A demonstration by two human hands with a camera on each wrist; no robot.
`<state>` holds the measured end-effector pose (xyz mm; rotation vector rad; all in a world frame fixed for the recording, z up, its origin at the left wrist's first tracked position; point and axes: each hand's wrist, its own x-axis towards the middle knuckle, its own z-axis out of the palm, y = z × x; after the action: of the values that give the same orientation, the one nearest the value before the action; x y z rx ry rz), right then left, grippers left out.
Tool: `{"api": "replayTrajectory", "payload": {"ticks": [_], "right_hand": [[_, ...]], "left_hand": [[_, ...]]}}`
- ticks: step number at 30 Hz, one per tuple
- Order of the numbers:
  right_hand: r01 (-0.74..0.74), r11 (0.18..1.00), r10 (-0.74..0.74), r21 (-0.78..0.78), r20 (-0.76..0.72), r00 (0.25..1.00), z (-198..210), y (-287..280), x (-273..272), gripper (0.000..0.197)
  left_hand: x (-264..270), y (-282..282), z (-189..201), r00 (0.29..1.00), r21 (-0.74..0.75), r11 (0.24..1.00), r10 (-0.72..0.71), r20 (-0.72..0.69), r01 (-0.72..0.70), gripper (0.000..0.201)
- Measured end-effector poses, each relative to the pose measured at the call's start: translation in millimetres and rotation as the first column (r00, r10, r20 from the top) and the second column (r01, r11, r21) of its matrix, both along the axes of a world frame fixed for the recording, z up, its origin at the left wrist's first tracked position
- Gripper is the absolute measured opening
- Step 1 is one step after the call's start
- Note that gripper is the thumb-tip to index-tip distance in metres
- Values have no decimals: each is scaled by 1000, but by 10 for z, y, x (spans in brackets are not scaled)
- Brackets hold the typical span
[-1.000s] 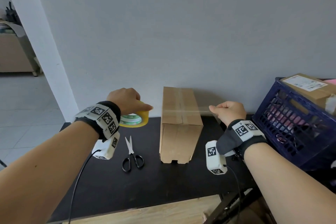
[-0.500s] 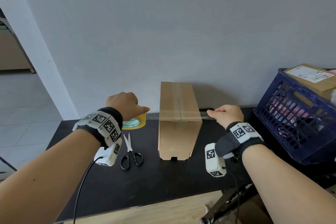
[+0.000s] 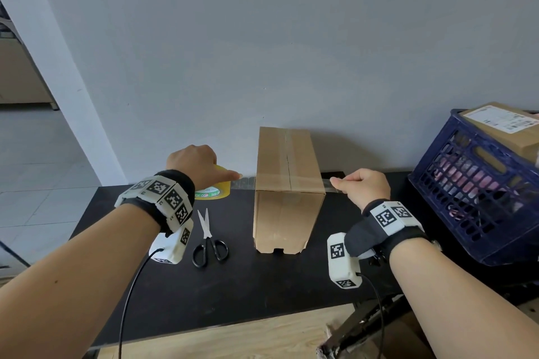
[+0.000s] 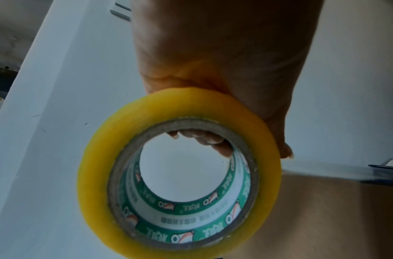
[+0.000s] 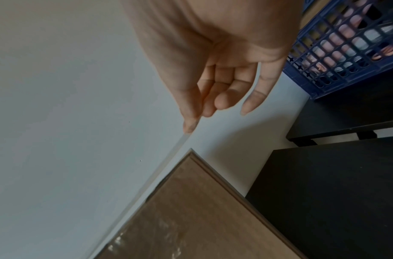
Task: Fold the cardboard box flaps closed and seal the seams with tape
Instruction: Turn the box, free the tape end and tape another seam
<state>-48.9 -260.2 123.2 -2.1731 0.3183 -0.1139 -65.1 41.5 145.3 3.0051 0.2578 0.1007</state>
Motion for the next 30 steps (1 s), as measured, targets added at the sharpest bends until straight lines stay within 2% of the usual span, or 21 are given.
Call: {"api": "replayTrajectory", "payload": {"ticks": [7, 18, 30], "right_hand": [[-8, 1000, 8, -13, -1, 1000, -22, -17, 11, 19], [20, 999, -20, 51, 0, 1000, -45, -49, 34, 19], [22, 1000, -21, 2, -53, 998, -80, -27, 15, 21]], "left_hand": [[23, -17, -13, 1000, -16, 1000, -5, -10, 4, 56], [14, -35, 44, 999, -28, 1000, -12, -30, 11, 51], [15, -43, -22, 998, -40, 999, 0, -68, -3, 53]]}}
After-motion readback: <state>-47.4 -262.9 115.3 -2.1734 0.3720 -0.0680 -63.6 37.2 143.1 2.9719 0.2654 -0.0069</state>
